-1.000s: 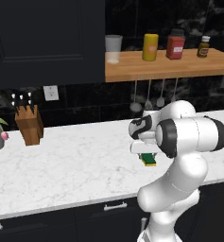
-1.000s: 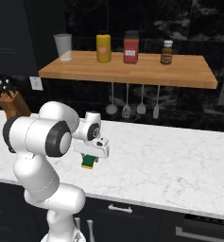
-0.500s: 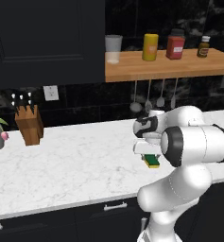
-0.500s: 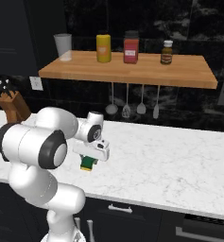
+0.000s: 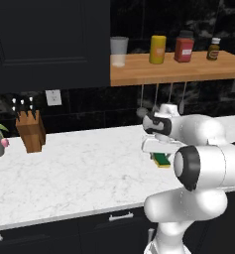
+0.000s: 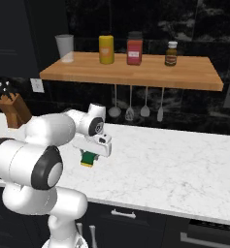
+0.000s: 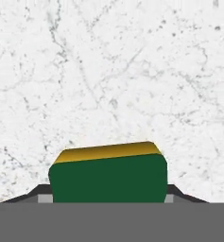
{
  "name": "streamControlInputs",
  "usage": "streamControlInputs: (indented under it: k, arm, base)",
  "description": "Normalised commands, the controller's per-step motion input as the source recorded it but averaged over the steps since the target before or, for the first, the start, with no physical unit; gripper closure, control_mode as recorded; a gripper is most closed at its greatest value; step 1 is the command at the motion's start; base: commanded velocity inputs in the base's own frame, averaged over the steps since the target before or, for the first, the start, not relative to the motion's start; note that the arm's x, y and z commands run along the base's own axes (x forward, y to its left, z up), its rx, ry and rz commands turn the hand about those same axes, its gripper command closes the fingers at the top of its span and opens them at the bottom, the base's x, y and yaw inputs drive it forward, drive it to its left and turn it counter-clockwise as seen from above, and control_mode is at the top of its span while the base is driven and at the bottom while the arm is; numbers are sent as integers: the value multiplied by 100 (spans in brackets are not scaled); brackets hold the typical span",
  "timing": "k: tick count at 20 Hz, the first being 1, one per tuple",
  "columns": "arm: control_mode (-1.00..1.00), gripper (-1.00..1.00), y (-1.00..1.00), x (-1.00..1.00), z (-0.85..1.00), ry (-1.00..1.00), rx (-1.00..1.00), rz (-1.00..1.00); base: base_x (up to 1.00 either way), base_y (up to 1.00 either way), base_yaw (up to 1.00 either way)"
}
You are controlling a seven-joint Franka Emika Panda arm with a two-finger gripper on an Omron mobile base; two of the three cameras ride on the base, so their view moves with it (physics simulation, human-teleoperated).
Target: Pick up the sponge from the counter and clean the cutting board by briefly scrubbing or pressing down on the cutting board. Once finished, release the sponge.
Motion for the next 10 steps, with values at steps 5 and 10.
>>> streamControlInputs:
  k: [5,10]
  arm:
    - [-100,100,0,-3,68,0,1,0]
    - [-100,100,0,-31,65,2,2,0]
  base:
    - [0,0,0]
    - [0,0,0]
